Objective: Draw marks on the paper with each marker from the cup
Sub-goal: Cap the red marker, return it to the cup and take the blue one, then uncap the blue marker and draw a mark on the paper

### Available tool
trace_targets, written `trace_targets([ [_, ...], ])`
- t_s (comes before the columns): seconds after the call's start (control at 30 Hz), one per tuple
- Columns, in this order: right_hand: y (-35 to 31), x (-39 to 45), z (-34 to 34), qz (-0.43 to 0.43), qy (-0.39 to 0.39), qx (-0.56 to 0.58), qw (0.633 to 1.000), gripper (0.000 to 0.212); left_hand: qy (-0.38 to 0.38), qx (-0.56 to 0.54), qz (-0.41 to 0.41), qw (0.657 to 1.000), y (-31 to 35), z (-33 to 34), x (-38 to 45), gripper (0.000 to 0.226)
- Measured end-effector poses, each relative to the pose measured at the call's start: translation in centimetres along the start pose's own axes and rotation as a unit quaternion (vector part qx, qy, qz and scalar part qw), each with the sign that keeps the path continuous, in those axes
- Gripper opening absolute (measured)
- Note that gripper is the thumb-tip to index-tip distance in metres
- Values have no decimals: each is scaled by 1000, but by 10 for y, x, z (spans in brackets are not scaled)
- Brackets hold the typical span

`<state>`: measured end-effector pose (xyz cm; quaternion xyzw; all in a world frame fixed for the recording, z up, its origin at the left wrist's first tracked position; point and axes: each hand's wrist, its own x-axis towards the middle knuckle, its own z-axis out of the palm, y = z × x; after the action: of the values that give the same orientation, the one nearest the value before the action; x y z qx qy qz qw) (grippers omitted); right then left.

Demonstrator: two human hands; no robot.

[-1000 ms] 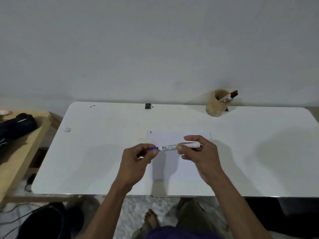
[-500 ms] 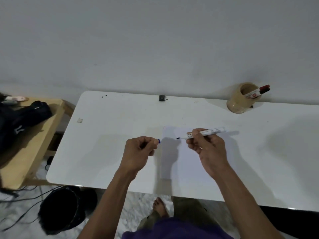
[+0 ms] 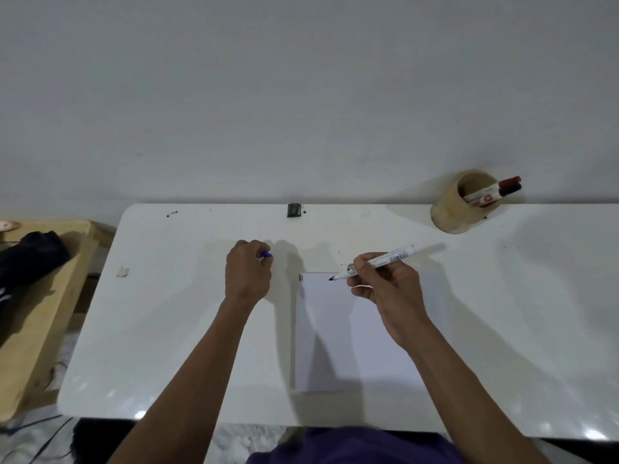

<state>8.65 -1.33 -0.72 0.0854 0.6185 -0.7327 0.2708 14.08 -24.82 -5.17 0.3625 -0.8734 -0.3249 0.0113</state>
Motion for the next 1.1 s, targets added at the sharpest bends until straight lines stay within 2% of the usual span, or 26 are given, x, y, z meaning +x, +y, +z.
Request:
trace_targets([
  [0.13,0,10,-3,3,6,-11,1000,1,-18,11,-1,1000,-1,5,6,17],
  [0.23,1,12,-2,-6,10,-17,1000,9,-18,17,-20,1000,1,2,2,40],
  [0.3,2,11,-1,-25,18,-34,999,16,28,7,-49,998,2,-3,-13,53],
  [0.33,3,9,0,-35,20,-42,998,18,62,-9,-51,997,2,-5,-24,53],
  [0.4,7,9,2,-52,18,-51,997,21,103,-31,1,994,-2,-2,-50,45],
  [0.5,17,12,10,-67,-13,-86,994,20,58,25,146,987,-18,19,-89,41],
  [0.6,28,19,19,-92,-50,-140,985,14,19,85,228,970,-34,39,-107,45],
  [0.77,43,32,27,-137,-57,-225,963,13,-11,162,230,960,-46,53,-110,49],
  [1.1,67,45,25,-147,-21,-245,958,20,51,196,255,945,-53,63,-111,53],
])
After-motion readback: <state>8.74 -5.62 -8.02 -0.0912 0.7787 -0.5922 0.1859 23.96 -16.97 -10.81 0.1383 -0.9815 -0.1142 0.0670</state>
